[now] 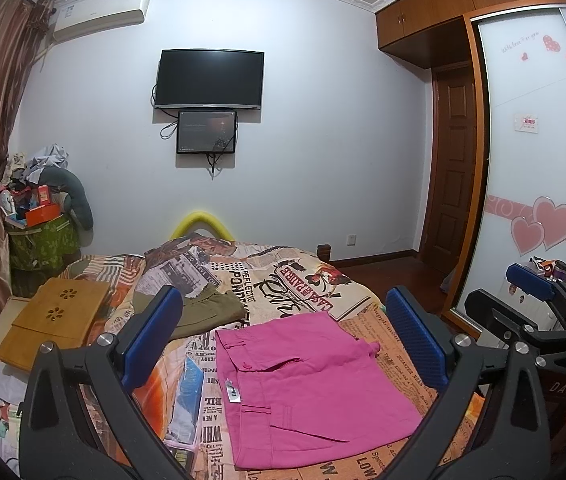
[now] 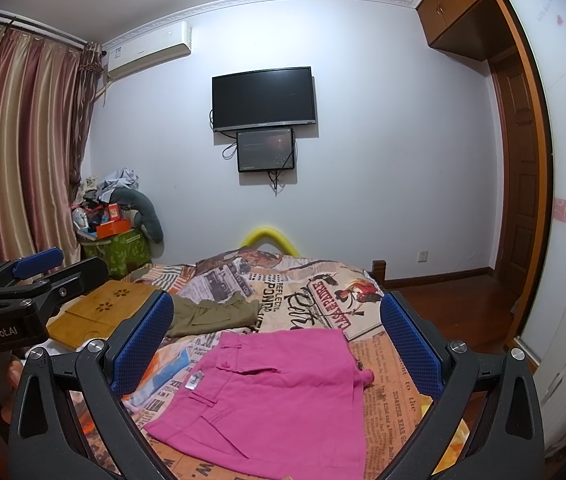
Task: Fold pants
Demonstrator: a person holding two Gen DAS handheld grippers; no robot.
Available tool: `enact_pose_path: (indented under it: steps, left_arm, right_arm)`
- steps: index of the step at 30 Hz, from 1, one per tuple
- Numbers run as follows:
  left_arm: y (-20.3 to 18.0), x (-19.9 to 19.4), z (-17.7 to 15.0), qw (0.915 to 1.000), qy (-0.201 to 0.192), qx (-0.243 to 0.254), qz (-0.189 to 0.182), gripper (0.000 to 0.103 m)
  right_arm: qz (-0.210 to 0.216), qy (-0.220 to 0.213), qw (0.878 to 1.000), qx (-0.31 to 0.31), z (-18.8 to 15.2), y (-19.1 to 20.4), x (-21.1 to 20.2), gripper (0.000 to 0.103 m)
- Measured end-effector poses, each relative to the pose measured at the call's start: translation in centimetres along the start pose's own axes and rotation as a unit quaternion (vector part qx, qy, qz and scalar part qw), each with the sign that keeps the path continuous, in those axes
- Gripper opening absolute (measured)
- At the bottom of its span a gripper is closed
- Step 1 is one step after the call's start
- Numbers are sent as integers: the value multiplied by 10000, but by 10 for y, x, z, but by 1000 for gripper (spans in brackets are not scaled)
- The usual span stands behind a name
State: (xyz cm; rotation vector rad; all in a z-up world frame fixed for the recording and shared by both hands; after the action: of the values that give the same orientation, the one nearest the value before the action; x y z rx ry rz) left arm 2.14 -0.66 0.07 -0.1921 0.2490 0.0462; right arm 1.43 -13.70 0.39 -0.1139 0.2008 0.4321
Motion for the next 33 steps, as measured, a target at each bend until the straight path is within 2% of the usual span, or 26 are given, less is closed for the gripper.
enact_pose_path:
  steps: [22,27,33]
  left_arm:
    - [4,4,-4,10000,37,-17,20,103]
    - [11,29,-10,9995,289,-95,108,103]
    - [31,81,-27,9954,873,-187,360,103]
  right_arm:
    - [17,65,10000,43,-7,4,10,103]
    - [-48,279,9996,11,-18,2,27,103]
    - [-195,658,9976,29,-35,-14,52,103]
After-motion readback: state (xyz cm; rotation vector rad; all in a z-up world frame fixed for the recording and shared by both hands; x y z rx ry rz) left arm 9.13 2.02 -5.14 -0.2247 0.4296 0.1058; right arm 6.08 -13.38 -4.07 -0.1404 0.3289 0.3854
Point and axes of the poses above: each gripper's, at about its wrist camera, not at the fingertips, and x roughly the way its jaws point, y to its left, z to its top, the point moved 2 cm from there along x, roughly the way its jaws point, and after that the axes turned 8 degrees about -x, right-handed, at the moved point
